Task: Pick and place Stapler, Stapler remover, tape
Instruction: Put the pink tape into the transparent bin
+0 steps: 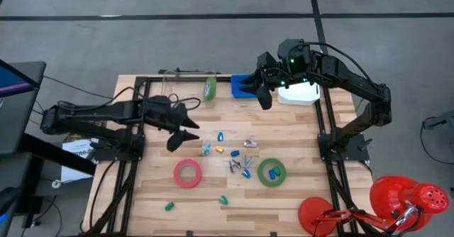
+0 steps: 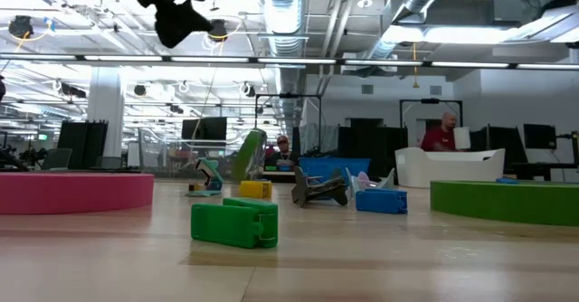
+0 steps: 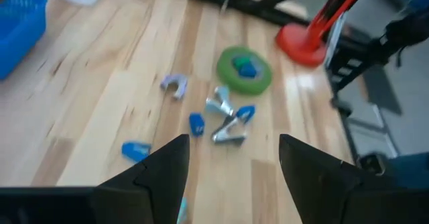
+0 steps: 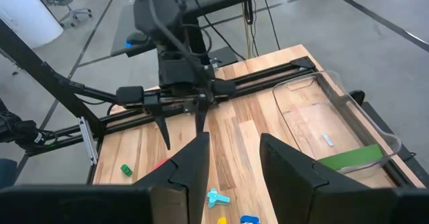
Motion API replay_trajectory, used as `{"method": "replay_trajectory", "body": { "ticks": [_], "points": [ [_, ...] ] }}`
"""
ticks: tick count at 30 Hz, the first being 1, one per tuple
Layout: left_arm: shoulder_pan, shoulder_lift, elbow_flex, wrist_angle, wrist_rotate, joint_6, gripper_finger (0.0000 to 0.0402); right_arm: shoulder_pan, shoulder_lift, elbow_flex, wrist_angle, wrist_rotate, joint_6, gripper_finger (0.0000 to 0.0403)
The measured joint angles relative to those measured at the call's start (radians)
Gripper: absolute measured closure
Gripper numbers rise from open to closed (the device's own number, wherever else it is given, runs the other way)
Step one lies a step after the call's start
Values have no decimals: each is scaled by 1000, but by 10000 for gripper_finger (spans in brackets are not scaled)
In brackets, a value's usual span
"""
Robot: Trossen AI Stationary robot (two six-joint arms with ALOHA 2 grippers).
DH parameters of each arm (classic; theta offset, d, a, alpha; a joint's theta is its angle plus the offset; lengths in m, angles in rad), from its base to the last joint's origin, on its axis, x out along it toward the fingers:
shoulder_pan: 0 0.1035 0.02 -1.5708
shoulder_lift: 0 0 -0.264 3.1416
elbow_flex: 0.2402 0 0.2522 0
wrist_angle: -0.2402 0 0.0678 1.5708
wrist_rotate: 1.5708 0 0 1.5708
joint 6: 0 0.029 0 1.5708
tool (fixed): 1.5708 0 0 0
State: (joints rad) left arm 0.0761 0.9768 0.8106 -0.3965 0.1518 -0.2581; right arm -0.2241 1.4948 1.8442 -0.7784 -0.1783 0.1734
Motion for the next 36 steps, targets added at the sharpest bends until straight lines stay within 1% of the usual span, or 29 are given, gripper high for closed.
{"method": "replay_trajectory", "body": {
  "ticks": [6,11,15,19,21,26,30,33,36],
  "points": [
    [-65,9,4,-143,-58,-13,172,0,0,0,0,0,0,278],
    [-97,55,4,-223,-81,-79,157,0,0,0,-3,0,0,278],
    [-121,115,4,-229,-76,-130,145,0,0,0,-5,0,0,278],
    [-146,173,4,-232,-42,-159,137,0,0,0,-8,0,0,278],
    [-158,199,4,-230,-29,-188,135,0,0,0,-8,0,0,278],
    [-198,250,4,-233,6,-204,136,0,0,0,-12,0,0,278],
    [-236,286,4,-241,7,-246,136,0,0,0,-19,0,0,278],
    [-267,312,3,-240,3,-246,136,0,0,0,-28,0,0,278],
    [-297,335,-9,-240,-28,-246,136,1,0,0,-32,0,0,278]
  ]
}}
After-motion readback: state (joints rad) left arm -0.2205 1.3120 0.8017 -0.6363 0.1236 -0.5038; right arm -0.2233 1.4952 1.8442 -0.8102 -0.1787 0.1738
